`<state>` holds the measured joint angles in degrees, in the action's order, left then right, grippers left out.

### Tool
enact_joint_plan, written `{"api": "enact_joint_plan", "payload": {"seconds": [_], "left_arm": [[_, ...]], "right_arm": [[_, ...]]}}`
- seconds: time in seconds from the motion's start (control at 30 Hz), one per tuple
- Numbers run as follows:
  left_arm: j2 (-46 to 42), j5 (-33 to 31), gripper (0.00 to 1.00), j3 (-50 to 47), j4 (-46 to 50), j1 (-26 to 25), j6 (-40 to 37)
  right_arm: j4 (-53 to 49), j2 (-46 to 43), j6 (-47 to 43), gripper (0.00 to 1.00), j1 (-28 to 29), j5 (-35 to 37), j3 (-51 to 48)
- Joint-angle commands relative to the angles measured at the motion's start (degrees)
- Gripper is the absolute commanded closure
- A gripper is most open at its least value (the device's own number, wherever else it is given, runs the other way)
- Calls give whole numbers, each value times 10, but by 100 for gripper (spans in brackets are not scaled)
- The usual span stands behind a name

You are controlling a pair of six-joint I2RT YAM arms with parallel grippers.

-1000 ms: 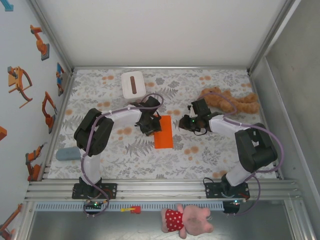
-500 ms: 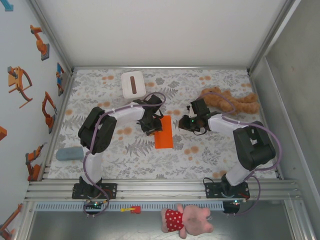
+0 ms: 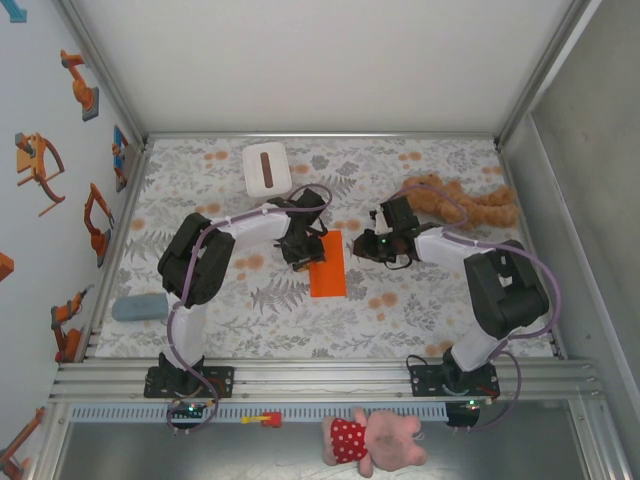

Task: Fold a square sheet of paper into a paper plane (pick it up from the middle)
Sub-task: Hold the square sheet of paper at the center of the table.

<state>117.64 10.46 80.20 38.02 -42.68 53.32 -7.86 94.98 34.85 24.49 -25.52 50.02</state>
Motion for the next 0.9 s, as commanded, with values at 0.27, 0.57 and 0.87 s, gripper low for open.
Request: {"api": "enact_joint_plan", "payload": {"seconds": [0.27, 0.57, 0.87], "left_arm": [[112, -4, 62, -46, 1, -14, -11], [116, -4, 62, -48, 2, -14, -13], [114, -6, 62, -53, 2, -14, -15]], "right_arm": [[81, 60, 24, 87, -1, -127, 14], [87, 112, 33, 95, 20, -145, 46], [80, 152, 47, 98, 25, -142, 59]]}}
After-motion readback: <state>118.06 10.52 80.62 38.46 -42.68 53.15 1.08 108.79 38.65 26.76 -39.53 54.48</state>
